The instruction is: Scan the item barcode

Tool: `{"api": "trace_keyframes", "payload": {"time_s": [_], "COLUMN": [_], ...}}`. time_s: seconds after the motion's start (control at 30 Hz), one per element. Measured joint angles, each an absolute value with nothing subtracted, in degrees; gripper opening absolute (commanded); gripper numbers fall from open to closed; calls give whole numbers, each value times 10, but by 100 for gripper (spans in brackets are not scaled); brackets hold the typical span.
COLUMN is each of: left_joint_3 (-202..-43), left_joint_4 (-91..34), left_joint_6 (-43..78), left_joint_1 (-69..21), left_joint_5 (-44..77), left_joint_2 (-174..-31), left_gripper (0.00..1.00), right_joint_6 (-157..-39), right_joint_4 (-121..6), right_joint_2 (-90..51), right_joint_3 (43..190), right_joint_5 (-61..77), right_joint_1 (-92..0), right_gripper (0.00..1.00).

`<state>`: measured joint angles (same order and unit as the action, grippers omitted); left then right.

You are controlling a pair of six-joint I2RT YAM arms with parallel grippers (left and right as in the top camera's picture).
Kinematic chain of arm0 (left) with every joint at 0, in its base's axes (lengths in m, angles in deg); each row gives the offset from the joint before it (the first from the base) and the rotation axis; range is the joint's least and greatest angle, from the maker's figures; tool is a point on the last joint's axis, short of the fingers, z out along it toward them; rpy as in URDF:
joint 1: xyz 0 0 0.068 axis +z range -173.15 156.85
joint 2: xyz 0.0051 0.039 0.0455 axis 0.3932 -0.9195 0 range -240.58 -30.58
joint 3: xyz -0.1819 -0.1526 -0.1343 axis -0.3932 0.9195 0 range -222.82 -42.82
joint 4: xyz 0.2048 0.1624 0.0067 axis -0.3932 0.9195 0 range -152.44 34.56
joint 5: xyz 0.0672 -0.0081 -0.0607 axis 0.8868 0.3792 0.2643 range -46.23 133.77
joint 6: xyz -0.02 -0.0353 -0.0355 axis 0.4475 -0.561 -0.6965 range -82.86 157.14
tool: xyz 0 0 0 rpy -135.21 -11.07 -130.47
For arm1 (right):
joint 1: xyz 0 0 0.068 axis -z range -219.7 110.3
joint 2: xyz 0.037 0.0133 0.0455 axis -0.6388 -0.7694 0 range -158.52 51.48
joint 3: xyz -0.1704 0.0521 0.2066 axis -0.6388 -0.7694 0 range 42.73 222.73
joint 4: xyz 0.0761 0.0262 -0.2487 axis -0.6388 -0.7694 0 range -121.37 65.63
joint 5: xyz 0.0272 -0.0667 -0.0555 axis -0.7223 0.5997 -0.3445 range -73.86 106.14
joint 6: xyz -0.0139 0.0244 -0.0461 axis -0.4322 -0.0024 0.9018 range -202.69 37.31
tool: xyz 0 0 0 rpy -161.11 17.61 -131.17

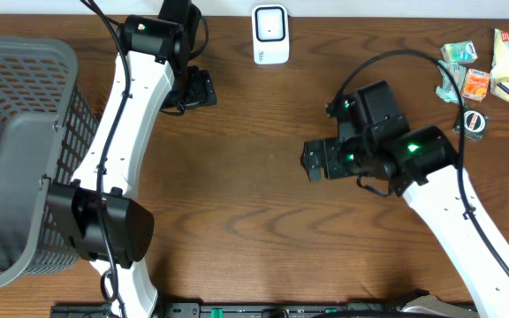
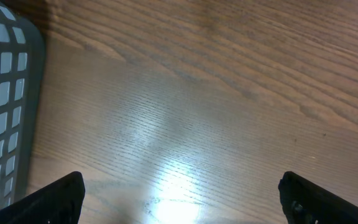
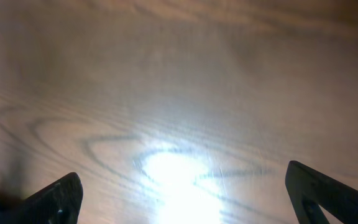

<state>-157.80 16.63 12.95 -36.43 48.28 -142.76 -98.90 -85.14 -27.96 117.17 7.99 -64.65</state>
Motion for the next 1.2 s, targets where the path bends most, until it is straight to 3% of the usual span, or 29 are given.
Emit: {"api": "trace_keyframes", "payload": {"time_s": [0.77, 1.2], "left_joint_3": [-1578, -1578], "left_joint_4": [166, 166], "left_joint_6": [130, 130], "left_joint_1": [-364, -364], "left_joint_5": [483, 483], "left_joint_2": [-1428, -1428], "left_gripper": [98, 98], "right_joint_6": [-986, -985], "right_joint_4": [-891, -738], "right_joint_2": [-280, -280], "right_joint_3": [1160, 1082], "right_joint_5": [119, 126], "right_joint_1": [-657, -657], "right_gripper": [99, 99]}}
